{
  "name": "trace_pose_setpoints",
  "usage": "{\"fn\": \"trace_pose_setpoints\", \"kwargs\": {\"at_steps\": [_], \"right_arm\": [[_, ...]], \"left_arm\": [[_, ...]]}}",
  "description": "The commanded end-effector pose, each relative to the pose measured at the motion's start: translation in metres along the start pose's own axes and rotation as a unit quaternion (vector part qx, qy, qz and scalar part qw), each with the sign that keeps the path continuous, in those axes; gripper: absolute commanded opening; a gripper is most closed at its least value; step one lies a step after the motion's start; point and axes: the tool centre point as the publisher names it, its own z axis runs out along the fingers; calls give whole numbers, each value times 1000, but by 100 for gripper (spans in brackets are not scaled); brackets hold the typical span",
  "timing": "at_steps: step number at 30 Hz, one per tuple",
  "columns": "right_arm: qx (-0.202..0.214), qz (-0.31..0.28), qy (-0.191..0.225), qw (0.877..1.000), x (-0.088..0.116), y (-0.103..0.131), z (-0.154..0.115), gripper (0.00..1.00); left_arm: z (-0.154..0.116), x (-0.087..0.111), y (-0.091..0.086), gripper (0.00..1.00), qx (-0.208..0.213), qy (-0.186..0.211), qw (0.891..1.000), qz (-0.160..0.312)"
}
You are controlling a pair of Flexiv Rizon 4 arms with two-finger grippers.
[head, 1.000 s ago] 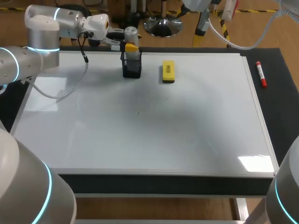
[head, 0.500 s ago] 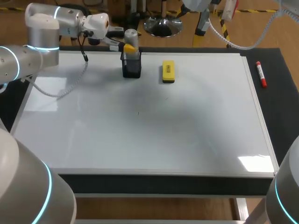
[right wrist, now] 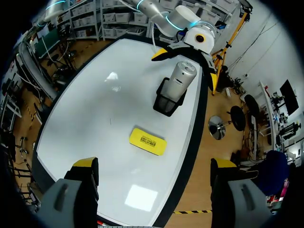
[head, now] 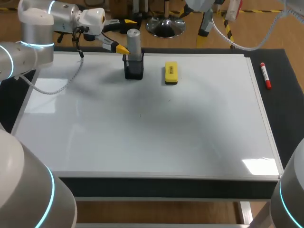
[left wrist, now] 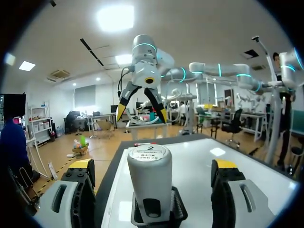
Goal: Pick up the inspection probe, press it on each red-marked spot on the whiteboard one by one, put down the probe, pick up the eraser, and wipe off all the red marks.
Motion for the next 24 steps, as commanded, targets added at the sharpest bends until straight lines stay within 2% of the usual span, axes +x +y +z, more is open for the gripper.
{"fn": "trace_pose_setpoints", "kwargs": {"at_steps": [1, 24], "right_arm": [[2, -1, 3, 1000, -1, 0, -2, 100], [2, -1, 3, 1000, -1, 0, -2, 100]], "left_arm": [[-6, 13, -12, 100, -19, -18, 1000, 4], [-35, 38, -34, 100, -114, -56, 992, -1]]}}
